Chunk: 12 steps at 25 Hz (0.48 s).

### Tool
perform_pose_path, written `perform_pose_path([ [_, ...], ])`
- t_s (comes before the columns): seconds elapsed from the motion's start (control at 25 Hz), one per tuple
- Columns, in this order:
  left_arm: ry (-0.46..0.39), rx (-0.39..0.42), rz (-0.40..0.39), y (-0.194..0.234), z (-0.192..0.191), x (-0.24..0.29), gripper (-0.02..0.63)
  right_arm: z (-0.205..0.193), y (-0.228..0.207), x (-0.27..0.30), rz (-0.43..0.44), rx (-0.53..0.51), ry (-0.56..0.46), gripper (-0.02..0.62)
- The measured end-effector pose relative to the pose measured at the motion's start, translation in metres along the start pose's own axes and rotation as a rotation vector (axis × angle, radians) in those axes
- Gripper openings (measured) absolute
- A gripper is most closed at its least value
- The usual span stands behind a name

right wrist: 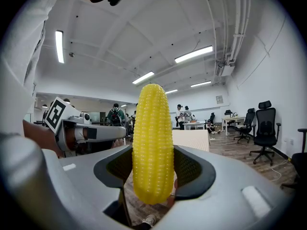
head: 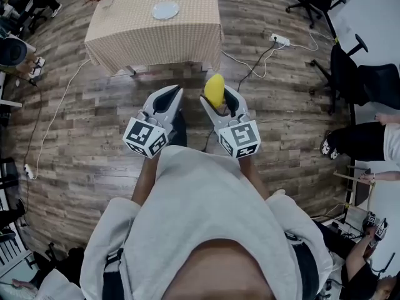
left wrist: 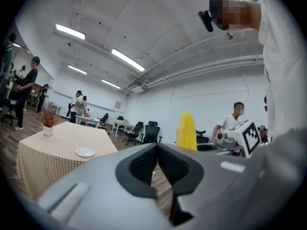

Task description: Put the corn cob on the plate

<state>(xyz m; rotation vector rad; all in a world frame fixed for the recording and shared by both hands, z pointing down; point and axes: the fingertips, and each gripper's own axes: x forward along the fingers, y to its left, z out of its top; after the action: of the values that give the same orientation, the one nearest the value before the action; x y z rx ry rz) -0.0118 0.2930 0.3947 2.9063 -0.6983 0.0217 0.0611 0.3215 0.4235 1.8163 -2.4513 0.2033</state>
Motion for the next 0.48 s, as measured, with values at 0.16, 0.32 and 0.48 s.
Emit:
perform_pose_path([
  [0.16, 0.006, -0.020, -0.011, 0.051, 0.004, 0.022, 0.008, 0.007, -0.011, 0.054, -0.004, -0.001, 0.017, 0.250],
  [0.32, 0.015, -0.027, -0.020, 0.109, 0.017, 0.048, 0.008, 0.021, -0.023, 0.112, -0.005, 0.000, 0.028, 0.250],
  [0.48, 0.018, -0.029, -0.028, 0.166, 0.034, 0.078, 0.008, 0.035, -0.042, 0.173, -0.011, 0.004, 0.042, 0.250],
])
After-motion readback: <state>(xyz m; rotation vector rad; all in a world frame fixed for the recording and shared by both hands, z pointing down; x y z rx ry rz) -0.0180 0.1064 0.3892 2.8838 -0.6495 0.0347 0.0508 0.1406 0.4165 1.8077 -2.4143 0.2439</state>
